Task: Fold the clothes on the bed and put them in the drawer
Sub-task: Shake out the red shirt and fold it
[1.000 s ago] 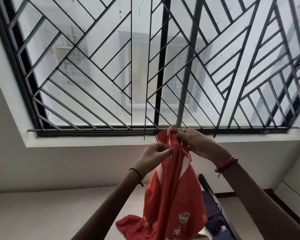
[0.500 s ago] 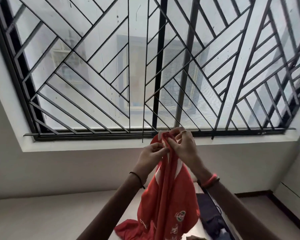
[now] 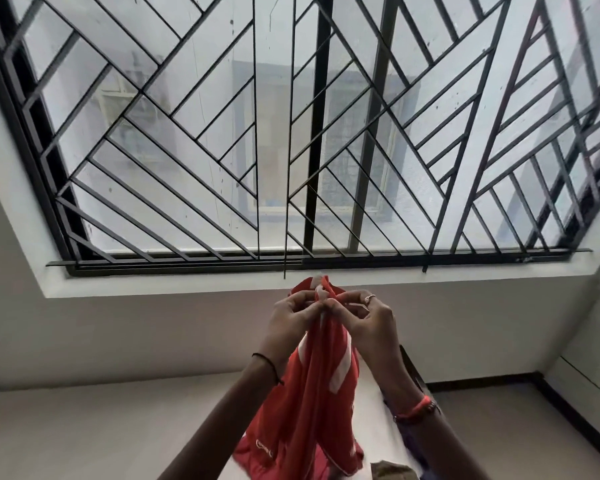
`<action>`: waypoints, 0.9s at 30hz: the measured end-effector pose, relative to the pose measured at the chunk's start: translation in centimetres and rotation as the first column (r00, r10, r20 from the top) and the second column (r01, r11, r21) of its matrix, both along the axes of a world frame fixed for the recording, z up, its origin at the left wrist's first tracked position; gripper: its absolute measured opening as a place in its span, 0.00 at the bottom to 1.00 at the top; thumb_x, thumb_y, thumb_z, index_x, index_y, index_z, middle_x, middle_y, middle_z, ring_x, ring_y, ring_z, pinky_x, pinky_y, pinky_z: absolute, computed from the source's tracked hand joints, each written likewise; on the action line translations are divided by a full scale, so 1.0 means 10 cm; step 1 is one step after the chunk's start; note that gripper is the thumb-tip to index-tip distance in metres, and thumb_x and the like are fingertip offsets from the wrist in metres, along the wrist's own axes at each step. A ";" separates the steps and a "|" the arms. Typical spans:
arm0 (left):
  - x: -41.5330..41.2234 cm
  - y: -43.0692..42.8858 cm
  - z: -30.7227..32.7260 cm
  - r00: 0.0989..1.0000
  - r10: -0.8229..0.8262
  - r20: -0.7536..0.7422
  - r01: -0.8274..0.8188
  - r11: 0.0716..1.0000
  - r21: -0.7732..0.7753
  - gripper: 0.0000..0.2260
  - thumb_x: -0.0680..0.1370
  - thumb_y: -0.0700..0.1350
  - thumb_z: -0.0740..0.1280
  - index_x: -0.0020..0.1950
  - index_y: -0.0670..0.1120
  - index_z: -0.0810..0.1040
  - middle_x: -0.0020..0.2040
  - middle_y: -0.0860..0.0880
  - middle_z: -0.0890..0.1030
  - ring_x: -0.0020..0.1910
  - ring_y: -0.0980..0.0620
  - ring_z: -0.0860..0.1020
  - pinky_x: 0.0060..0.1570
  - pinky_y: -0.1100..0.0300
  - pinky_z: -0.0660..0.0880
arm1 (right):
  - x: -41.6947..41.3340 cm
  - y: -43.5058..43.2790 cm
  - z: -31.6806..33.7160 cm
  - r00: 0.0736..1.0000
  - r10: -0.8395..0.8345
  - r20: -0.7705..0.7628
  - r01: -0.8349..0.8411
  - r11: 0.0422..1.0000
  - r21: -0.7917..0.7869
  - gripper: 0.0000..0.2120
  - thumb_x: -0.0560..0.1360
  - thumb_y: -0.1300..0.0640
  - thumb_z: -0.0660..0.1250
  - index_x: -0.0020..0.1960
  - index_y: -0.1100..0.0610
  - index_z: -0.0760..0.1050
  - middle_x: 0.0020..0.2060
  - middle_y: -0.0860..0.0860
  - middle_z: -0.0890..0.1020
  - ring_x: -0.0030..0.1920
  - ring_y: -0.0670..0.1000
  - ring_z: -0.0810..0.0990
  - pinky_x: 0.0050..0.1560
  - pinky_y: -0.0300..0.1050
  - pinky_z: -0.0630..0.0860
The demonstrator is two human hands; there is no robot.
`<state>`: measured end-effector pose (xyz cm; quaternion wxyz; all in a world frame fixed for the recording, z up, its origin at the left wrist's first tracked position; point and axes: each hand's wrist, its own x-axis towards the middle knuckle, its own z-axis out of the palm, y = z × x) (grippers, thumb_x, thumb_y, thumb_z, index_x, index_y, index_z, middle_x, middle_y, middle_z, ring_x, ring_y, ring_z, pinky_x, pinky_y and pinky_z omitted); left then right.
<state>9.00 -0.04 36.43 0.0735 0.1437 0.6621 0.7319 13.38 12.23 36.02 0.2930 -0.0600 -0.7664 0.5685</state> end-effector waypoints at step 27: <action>-0.15 -0.24 0.08 0.729 -0.221 -0.648 -0.387 0.648 -0.656 0.32 0.66 0.65 0.68 0.68 0.60 0.66 0.67 0.58 0.68 0.67 0.57 0.65 0.62 0.53 0.57 | 0.06 0.32 0.08 0.905 0.378 0.196 -0.357 0.924 -0.133 0.04 0.69 0.66 0.72 0.44 0.62 0.80 0.36 0.52 0.83 0.36 0.44 0.80 0.40 0.35 0.76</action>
